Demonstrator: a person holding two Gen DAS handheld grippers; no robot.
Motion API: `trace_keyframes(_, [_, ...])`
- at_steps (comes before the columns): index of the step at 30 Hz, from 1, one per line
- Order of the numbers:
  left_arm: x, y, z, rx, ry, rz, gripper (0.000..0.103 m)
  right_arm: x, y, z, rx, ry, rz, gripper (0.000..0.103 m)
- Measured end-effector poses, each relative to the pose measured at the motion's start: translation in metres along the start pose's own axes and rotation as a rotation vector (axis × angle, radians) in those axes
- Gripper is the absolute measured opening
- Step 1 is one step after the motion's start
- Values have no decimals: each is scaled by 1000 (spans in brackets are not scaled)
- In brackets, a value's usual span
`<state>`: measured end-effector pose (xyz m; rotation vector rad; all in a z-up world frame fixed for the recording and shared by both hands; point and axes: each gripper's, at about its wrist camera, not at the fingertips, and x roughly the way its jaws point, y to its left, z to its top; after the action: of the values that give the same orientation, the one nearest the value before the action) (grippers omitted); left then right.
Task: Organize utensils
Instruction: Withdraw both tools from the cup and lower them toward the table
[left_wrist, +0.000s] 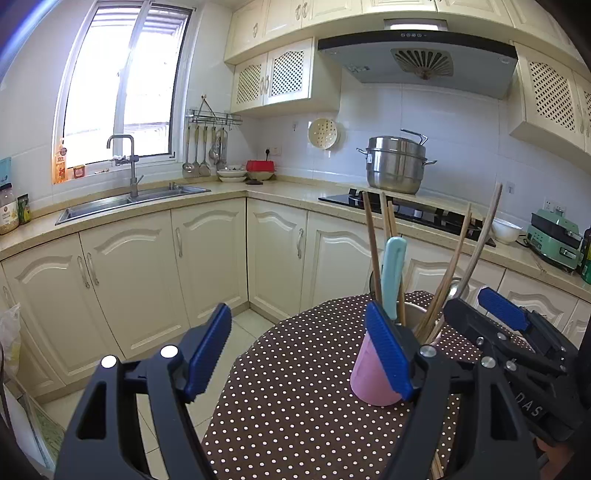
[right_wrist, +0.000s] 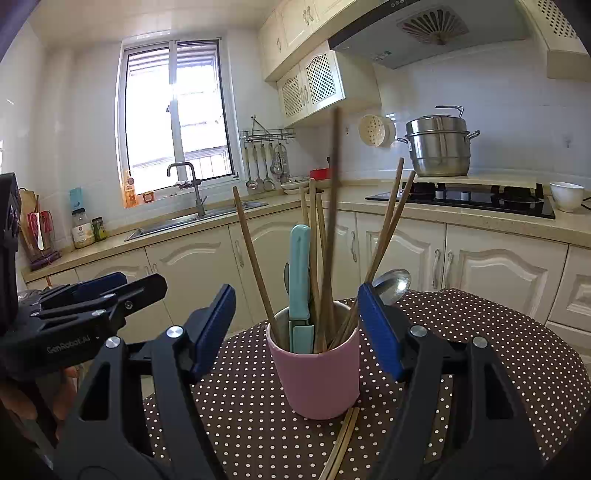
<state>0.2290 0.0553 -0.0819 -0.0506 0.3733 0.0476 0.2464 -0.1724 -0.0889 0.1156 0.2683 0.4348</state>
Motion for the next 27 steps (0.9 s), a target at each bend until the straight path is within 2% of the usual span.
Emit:
trace_keyframes(7, [-23,-4,1,5,-36,5,74,-22,6,5,-7,-31,-7,69])
trace_keyframes(19, [-81,-24,3,45,-170,54,74,-75,15,10,-5,-81,-60,75])
trace_keyframes(27, [-104,-40,-11,76,-200,74,78,-106,23,4,-36,-93,-97,78])
